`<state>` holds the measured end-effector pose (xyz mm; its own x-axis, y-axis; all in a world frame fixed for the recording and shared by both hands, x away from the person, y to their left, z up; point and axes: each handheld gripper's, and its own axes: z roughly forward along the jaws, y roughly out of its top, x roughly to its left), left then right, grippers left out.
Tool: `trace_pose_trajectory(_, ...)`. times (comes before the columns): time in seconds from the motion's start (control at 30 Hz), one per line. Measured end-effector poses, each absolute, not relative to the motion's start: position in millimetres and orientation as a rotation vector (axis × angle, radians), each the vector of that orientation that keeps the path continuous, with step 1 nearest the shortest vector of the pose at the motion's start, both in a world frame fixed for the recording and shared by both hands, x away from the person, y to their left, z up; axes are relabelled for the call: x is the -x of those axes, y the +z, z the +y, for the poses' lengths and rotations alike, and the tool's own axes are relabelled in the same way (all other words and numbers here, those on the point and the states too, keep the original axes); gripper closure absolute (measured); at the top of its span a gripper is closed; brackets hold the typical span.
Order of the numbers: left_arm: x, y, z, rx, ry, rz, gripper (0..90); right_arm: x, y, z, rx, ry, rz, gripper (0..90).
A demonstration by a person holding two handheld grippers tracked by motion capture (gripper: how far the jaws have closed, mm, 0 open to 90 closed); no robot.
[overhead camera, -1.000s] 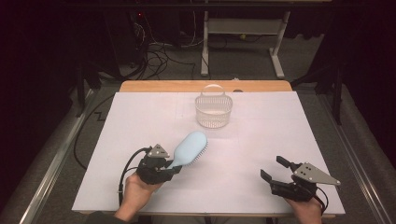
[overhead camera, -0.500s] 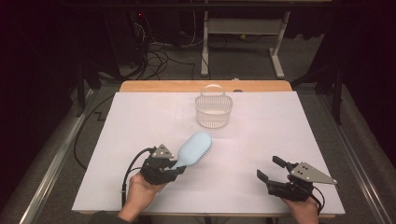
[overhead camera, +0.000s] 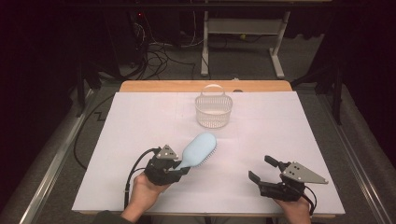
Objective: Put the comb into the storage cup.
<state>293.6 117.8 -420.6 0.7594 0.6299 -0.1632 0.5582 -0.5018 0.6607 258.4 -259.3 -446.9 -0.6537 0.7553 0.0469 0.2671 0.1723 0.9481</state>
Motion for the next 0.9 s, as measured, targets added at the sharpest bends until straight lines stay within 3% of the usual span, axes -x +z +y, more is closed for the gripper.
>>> trace_pose_trajectory(0.9,-293,-419,94,-2.239,0.114,0.819,67.2,-267,-446,-223,-0.890,1.525,2.141,19.3)
